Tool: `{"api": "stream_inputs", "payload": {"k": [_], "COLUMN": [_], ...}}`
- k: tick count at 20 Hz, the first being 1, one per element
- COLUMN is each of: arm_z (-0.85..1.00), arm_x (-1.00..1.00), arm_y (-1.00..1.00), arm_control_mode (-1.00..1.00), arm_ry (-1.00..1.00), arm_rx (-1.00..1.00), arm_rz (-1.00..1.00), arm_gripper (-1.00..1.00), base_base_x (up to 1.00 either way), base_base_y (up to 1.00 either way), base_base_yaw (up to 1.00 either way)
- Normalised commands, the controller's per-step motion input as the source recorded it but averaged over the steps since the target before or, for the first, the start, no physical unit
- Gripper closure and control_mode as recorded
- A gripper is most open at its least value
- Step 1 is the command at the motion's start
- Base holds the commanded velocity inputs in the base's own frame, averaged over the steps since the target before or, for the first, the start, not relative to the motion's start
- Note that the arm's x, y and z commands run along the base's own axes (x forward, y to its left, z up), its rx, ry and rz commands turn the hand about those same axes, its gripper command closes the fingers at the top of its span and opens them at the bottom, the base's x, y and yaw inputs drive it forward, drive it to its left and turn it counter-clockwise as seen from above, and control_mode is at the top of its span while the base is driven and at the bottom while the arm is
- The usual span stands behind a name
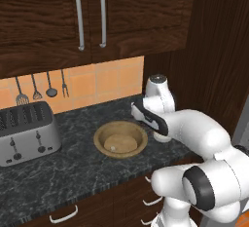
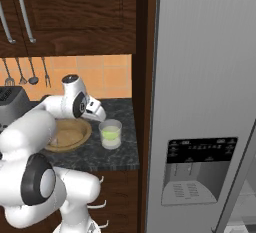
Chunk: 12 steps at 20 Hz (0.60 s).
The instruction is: Grab a lemon wedge from the fridge and one ice cube from the ice bowl, and put them in the glass of lemonade.
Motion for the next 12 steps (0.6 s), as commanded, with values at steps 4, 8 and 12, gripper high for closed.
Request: {"api": "stream_inputs", "payload": {"k": [4,8,12], "arm_z": [0.01,0.02,-0.03], "arm_x": [0.0,0.0,0.07], "arm_y": [-0.61,-0.53,-0.19], "arm_control_mode": [-1.0,-1.0,-1.0], "arm_ry": [0.0,0.0,0.0], "arm_rx": [0.0,0.0,0.0], "arm_rz": [-0.03,-0.04,0.0], "arm_gripper": [1.0,1.0,1.0], "base_base_x": [0.0,0.0,0.0], "base_base_y": [0.0,0.0,0.0], "base_base_yaw": [0.0,0.0,0.0]}}
